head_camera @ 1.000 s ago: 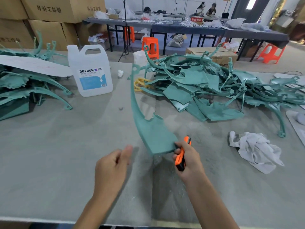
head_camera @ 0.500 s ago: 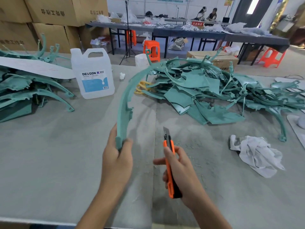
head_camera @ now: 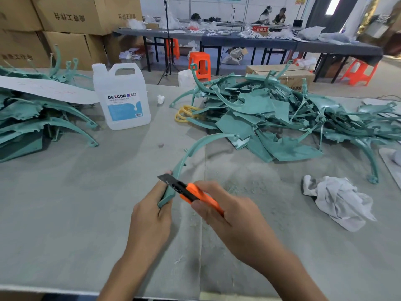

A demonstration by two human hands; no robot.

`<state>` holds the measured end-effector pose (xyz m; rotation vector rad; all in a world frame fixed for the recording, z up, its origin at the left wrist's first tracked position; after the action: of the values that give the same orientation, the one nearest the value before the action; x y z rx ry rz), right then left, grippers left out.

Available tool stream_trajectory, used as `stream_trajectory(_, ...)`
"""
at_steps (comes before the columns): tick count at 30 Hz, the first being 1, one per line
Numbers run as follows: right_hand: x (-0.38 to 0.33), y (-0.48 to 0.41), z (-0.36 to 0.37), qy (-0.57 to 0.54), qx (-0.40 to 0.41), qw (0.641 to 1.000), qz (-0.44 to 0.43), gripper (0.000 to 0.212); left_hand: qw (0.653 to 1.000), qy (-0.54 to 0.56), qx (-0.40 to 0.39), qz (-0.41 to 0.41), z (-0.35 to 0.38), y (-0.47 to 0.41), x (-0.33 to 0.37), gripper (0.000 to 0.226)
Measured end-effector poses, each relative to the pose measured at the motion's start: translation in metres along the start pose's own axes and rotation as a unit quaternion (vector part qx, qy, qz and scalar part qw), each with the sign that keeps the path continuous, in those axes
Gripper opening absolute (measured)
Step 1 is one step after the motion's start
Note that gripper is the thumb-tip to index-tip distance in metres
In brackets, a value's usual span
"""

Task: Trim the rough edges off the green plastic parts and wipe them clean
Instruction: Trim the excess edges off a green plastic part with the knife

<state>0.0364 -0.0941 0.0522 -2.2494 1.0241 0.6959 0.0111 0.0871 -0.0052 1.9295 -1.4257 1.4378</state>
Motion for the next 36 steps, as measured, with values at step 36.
stream_trajectory(36, 0.251, 0.042, -0.137, 0.35, 0.184, 0.816, 0.422, 0.054, 0.995, 0.075, 0.032, -0.051, -0.004, 0.023, -0.008, 0.041)
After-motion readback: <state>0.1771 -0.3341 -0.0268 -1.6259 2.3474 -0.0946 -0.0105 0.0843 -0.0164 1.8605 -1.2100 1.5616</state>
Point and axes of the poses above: each hand's wrist, its own y-axis away from the middle knuckle, its own z-axis out of the palm, x = y × z, the point moved 5 cm from there along -y, towards the middle knuckle, and after that the axes turned 3 degrees about x, right-handed, at the moved point
